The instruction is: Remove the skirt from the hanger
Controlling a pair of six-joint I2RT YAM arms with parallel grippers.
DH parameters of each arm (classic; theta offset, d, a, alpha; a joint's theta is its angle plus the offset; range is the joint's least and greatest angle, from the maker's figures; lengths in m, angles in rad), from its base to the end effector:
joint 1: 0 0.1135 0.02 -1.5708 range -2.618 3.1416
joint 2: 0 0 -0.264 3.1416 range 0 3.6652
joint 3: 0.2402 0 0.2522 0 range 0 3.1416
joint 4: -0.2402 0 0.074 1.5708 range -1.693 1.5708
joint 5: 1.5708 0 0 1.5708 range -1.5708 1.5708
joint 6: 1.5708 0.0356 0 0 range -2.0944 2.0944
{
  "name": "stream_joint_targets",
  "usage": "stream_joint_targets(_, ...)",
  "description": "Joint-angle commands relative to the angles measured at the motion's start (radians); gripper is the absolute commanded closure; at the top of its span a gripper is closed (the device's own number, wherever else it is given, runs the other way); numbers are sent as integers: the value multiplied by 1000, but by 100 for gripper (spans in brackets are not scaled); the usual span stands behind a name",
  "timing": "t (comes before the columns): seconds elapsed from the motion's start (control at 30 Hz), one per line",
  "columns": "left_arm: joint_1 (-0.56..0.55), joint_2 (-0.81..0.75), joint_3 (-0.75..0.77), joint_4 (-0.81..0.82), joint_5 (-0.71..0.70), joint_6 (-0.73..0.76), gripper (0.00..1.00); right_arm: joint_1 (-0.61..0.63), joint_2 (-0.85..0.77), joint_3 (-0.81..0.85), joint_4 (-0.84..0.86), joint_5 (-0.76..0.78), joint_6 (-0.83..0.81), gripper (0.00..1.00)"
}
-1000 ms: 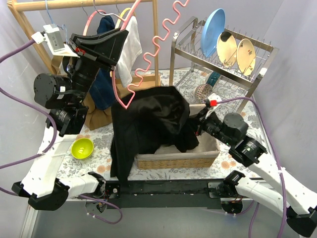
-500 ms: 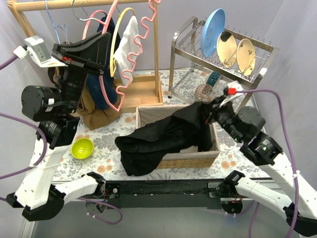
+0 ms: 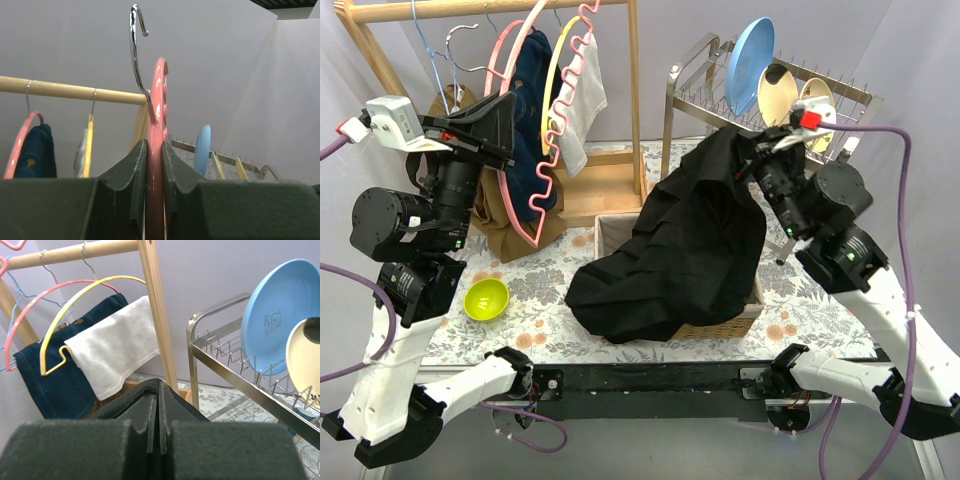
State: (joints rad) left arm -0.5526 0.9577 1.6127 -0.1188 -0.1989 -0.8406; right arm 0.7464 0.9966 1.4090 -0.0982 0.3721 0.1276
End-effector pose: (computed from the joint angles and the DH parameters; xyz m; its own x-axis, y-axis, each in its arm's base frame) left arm 0.1053 -0.0567 0.5819 0.0144 -0.8669 -0.4982 0.5708 0.4162 -0.7078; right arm 0.1401 0.1120 0.5214 0.1769 0.3251 -0.9290 -0.4045 0.8845 0.2325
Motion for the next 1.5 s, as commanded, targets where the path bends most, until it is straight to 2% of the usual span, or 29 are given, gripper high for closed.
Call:
stream_joint_targets(0.0,3,-33,10,-21,-111,66,100,-4,63,97,149,47,-40,99)
stream_joint_targets(0.1,3,-28,16,-39,-119,78,100,-4,103,153,131,22,-39,99)
stream_joint_targets(0.2,3,-22,24,-59,-117,78,100,-2,88,96,59,-109,28,99)
stream_joint_targets(0.27,3,-17,26,-67,-112,80,100,-4,22,-17,23,-197,105,99)
stream_joint_targets(0.3,3,-19,26,-76,-109,78,100,-2,-7,-166,23,-281,144,99)
stream_joint_targets(0.37,3,-20,24,-84,-106,81,100,-1,-97,-316,32,-341,271,99)
stream_joint_targets(0.4,3,-20,24,-91,-108,80,100,1,-127,-475,34,-364,324,99)
stream_joint_targets(0.43,3,-22,23,-94,-106,83,100,2,-156,-546,38,-364,407,99)
stream_joint_targets(0.5,3,-25,13,-99,-106,83,100,4,-220,-734,78,-406,457,99)
stream_joint_targets(0.6,2,-36,-10,-99,-108,87,100,7,-233,-811,16,-340,460,99)
stream_joint_targets(0.67,3,-42,-23,-101,-112,97,100,7,-179,-796,-78,-261,411,98)
stream_joint_targets(0.7,3,-45,-36,-104,-112,100,100,7,-158,-774,-160,-202,385,91)
stream_joint_targets(0.73,3,-46,-39,-107,-112,101,100,5,-121,-742,-181,-187,365,71)
stream_joint_targets(0.77,2,-48,-40,-110,-114,103,100,7,-104,-717,-198,-180,330,61)
stream_joint_targets(0.83,3,-48,-37,-125,-116,103,100,7,-78,-638,-238,-174,291,46)
stream_joint_targets(0.9,3,-50,-33,-142,-108,107,100,7,-66,-582,-251,-203,224,41)
stream_joint_targets(0.93,3,-48,-31,-143,-105,110,100,7,-44,-543,-268,-211,204,34)
stream_joint_targets(1.07,3,-34,-19,-172,-73,121,100,4,25,-330,-351,-275,118,28)
stream_joint_targets(1.17,3,1,22,-217,-53,123,100,7,65,-245,-414,-490,-29,27)
stream_joint_targets(1.2,3,10,32,-228,-47,124,100,5,74,-208,-426,-651,-63,25)
stream_joint_targets(1.23,3,24,38,-237,-34,124,100,5,86,-197,-439,-726,-121,17)
stream_joint_targets(1.27,3,29,45,-245,-30,126,100,5,91,-193,-458,-859,-147,13)
stream_joint_targets(1.3,3,30,49,-246,-27,123,100,7,97,-200,-469,-905,-170,12)
stream_joint_targets(1.37,3,32,43,-245,-22,121,100,5,114,-222,-483,-975,-204,8)
stream_joint_targets(1.47,3,33,38,-245,-17,123,100,7,132,-301,-469,-998,-221,7)
